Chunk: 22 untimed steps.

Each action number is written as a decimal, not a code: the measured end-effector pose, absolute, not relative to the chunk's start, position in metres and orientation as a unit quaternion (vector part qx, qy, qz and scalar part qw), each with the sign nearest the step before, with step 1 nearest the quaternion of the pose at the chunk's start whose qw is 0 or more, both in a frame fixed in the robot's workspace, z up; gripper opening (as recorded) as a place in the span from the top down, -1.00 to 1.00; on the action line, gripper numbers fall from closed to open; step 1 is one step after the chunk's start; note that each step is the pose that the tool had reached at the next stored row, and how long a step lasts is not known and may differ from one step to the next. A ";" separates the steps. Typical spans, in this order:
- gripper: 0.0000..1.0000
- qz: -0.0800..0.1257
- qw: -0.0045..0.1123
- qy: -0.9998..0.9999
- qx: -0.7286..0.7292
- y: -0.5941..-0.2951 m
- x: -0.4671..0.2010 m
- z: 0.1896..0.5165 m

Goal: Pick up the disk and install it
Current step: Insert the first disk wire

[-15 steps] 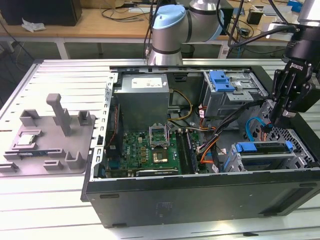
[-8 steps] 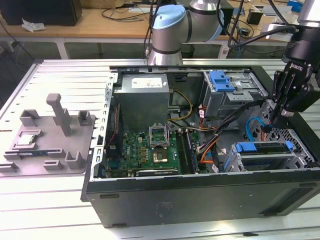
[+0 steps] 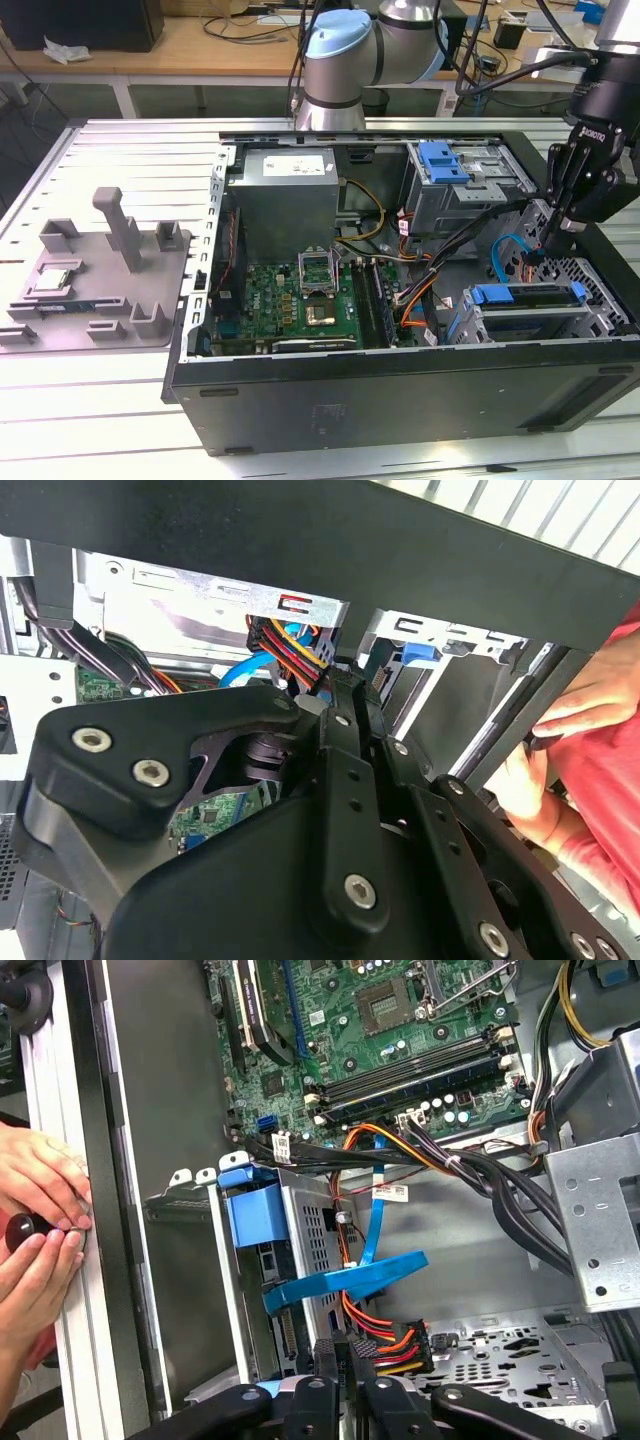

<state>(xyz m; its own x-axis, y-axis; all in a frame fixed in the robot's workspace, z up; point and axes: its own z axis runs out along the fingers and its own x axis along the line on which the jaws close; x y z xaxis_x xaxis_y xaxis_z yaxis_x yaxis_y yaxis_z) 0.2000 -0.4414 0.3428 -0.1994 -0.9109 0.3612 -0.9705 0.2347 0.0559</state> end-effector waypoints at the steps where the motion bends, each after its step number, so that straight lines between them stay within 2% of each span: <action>1: 0.67 0.092 0.162 -0.769 0.612 -0.441 0.200 0.343; 4: 0.67 0.091 0.161 -0.769 0.612 -0.441 0.200 0.343; 6: 0.67 0.089 0.153 -0.770 0.613 -0.441 0.198 0.346; 14: 0.67 0.083 0.142 -0.772 0.614 -0.447 0.192 0.352; 22: 0.67 0.065 0.124 -0.773 0.619 -0.465 0.189 0.354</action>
<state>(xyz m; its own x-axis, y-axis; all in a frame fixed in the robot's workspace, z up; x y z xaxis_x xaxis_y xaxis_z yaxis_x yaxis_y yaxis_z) 0.1888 -0.4650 0.3535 -0.2037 -0.9406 0.2715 -0.9726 0.2261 0.0536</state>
